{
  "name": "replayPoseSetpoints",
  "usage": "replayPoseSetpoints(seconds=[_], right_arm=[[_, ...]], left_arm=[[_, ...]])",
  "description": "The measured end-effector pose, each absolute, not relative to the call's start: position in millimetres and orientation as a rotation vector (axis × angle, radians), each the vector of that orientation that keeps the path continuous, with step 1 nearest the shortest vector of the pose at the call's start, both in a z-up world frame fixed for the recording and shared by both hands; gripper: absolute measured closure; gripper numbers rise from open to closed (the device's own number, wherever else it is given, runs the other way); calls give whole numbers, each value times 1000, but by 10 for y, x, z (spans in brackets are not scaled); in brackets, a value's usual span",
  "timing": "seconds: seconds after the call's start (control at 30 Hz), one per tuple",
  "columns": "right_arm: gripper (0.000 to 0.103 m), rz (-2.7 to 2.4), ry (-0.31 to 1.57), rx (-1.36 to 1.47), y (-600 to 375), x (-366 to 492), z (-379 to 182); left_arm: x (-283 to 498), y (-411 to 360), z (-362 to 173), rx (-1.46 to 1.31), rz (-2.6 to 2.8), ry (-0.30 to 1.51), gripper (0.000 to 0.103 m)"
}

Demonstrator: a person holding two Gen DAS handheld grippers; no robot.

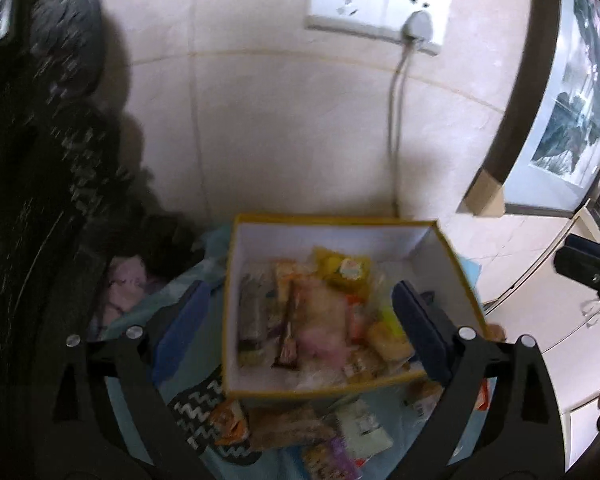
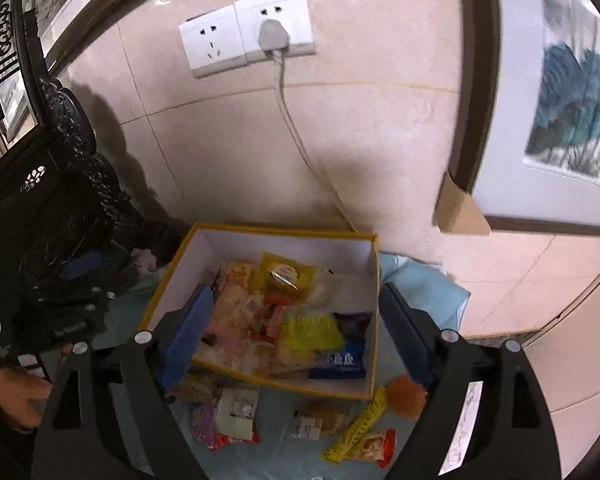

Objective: Organize snacks
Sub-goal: 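Move both open grippers back over the remaining snacks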

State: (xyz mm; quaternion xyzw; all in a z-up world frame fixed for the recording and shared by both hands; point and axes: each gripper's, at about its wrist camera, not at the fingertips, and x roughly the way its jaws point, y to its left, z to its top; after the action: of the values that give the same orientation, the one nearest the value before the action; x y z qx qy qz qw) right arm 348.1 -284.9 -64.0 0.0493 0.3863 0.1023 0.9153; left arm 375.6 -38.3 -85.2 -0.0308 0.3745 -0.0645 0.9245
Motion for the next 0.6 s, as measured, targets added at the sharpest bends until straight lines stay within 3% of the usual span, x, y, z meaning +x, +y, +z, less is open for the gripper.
replayPoseSetpoints(seconds=[0.3,0.6], right_arm=[[18,91,951,163,-3202,2983,-1456],[18,-15,1128,172,-3387,2592,-2447]], left_arm=[[3203,-28,-1652,-126,-76,914,9],[2710,-282,-2395,-51,-162,1054,9]])
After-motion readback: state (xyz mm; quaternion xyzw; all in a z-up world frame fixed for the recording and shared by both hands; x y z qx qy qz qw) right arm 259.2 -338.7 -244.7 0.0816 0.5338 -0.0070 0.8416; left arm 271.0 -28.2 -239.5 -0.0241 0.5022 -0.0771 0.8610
